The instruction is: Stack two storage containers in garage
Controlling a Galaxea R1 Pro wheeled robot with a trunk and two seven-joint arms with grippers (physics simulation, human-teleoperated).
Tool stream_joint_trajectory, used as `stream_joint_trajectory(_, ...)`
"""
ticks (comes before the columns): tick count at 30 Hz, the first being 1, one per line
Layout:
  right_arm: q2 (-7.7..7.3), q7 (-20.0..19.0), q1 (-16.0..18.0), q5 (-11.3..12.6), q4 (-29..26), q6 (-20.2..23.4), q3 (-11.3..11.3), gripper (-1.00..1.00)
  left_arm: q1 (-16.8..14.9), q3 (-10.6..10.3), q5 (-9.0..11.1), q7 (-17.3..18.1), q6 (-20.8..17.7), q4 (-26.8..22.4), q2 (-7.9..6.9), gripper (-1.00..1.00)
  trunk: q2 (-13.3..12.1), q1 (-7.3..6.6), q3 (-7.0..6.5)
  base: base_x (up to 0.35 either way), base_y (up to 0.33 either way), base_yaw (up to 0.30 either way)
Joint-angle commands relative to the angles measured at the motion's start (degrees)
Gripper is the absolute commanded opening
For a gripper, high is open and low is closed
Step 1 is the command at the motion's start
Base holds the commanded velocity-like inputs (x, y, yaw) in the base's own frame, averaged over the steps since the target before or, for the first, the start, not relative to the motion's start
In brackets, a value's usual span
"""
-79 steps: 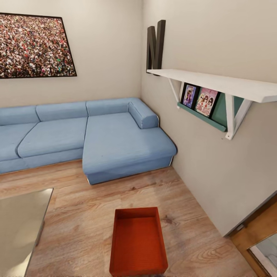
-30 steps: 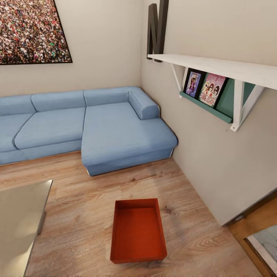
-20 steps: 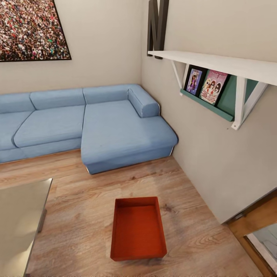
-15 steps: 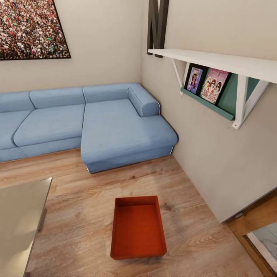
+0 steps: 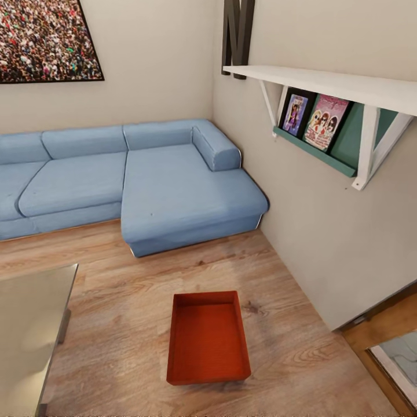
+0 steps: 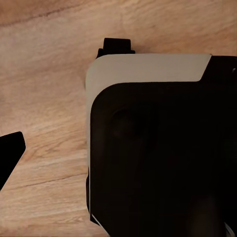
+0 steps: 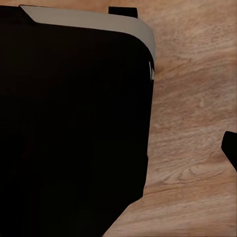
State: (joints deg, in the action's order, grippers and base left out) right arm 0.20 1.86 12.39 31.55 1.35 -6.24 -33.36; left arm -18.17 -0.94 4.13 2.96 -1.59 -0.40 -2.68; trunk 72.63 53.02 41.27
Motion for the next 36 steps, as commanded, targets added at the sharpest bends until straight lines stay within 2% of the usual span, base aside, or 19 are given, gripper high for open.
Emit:
stream_joint_trajectory(1, 0.04, 0.0, 0.1, 0.4, 0.1, -0.3, -0.5, 1.00, 0.0, -0.1, 0.4, 0.2, -0.2, 0.0, -0.02, 1.00, 0.0, 0.00, 0.13, 0.000, 0.000, 0.000)
stream_joint_trajectory(15, 0.31, 0.0, 0.0, 0.4, 0.1, 0.4, -0.4, 1.00, 0.0, -0.1, 0.4, 0.2, -0.2, 0.0, -0.03, 1.00, 0.0, 0.00, 0.40, 0.000, 0.000, 0.000)
stream_joint_trajectory(36, 0.20, 0.0, 0.0, 0.4, 0.1, 0.4, -0.5, 1.00, 0.0, -0.1, 0.4, 0.2, -0.2, 0.0, -0.03, 1.00, 0.0, 0.00, 2.30, 0.000, 0.000, 0.000)
